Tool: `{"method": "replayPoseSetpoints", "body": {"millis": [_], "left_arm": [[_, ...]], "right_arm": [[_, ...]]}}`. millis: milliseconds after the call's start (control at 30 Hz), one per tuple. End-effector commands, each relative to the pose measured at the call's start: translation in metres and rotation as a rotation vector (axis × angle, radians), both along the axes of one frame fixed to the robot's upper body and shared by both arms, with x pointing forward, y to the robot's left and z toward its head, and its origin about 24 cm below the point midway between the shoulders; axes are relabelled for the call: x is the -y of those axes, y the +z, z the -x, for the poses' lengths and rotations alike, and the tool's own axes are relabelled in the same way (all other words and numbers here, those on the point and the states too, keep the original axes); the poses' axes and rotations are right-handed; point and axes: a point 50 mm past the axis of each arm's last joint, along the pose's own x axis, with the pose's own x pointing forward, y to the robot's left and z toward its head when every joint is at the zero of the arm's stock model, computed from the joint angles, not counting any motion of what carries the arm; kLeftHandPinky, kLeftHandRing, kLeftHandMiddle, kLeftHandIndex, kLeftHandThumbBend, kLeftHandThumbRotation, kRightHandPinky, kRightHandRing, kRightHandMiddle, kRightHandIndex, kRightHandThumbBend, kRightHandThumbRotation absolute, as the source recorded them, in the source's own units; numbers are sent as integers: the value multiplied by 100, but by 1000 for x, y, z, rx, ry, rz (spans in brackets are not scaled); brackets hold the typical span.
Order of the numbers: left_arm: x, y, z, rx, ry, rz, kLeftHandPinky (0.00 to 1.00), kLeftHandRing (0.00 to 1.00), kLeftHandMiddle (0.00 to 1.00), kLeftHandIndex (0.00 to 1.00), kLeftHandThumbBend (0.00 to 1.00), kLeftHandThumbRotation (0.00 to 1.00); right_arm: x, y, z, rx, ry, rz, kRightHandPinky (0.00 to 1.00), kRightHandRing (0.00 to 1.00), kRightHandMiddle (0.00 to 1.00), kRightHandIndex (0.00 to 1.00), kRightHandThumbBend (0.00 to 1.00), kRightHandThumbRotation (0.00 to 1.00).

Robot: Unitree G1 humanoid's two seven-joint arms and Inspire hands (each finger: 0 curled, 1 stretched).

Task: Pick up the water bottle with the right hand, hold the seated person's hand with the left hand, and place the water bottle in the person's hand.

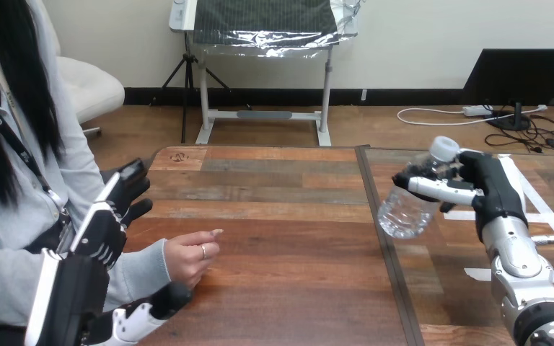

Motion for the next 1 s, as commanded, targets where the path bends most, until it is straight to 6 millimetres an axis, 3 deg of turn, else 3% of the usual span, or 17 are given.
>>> {"method": "replayPoseSetpoints", "body": {"millis": [0,600,967], "left_arm": [[-1,19,-10,83,7,-65,86,91,93,91,100,58],[-5,34,-21,42,113,-434,80,88,91,90,100,47],[-14,42,-35,21,124,-599,78,85,89,89,100,34]], "right_arm": [[-5,35,-16,181,37,-10,21,25,35,42,85,0],[-15,48,-22,251,113,-41,22,26,35,43,83,0],[-21,54,-26,270,155,-61,22,26,36,41,81,0]]}}
